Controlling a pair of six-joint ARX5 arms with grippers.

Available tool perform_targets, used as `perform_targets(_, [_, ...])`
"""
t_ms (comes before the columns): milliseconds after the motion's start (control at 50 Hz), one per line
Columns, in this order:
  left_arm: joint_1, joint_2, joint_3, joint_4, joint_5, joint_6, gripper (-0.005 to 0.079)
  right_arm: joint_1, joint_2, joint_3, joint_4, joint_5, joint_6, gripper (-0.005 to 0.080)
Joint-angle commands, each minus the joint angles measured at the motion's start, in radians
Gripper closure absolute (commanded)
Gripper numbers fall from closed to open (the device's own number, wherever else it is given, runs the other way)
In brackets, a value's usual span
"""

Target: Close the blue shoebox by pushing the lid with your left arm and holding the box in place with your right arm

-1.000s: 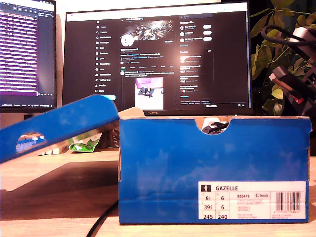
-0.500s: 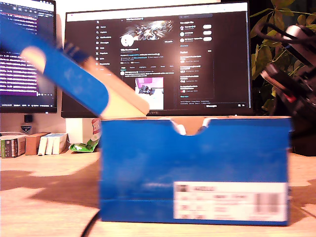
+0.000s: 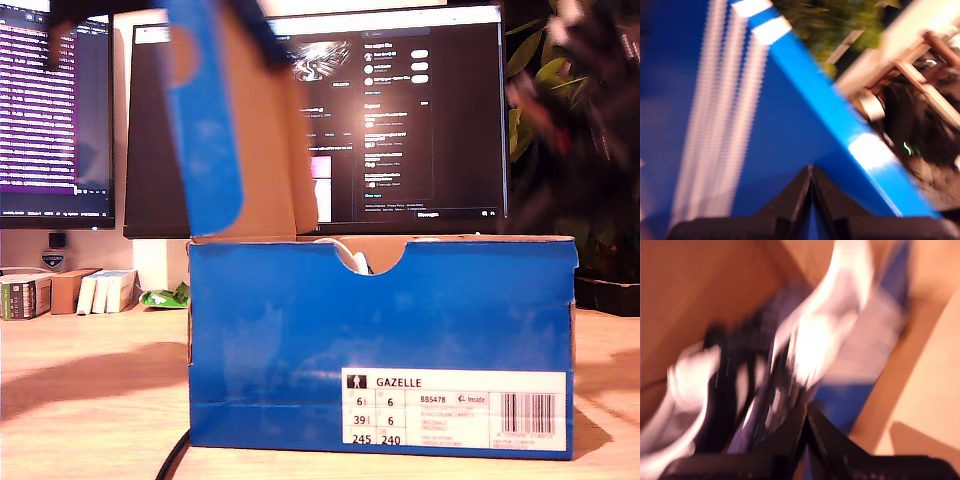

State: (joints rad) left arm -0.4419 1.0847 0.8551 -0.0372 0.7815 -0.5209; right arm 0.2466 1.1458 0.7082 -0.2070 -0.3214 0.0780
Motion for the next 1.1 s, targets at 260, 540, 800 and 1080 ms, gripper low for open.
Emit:
perform_targets(260, [-0.132, 0.008, 0.009, 0.033, -0.056, -0.012, 0.0762, -0.087, -0.067, 0.146, -0.103, -0.082, -0.038, 0.0764])
perform_targets(540, [-0.092, 0.008, 0.009, -0.202, -0.202, 0.156, 0.0761, -0.083, -0.090, 0.164, -0.145, -0.222, 0.018, 0.0764])
perform_targets(800, [-0.071, -0.008, 0.009, -0.254, -0.335, 0.242, 0.0761, -0.052, -0.068, 0.162, -0.245, -0.195, -0.075, 0.0764])
perform_targets(1080, [0.016, -0.073, 0.009, -0.297, -0.380, 0.297, 0.0762, 0.020, 0.041, 0.161, -0.206, -0.142, -0.102, 0.0764])
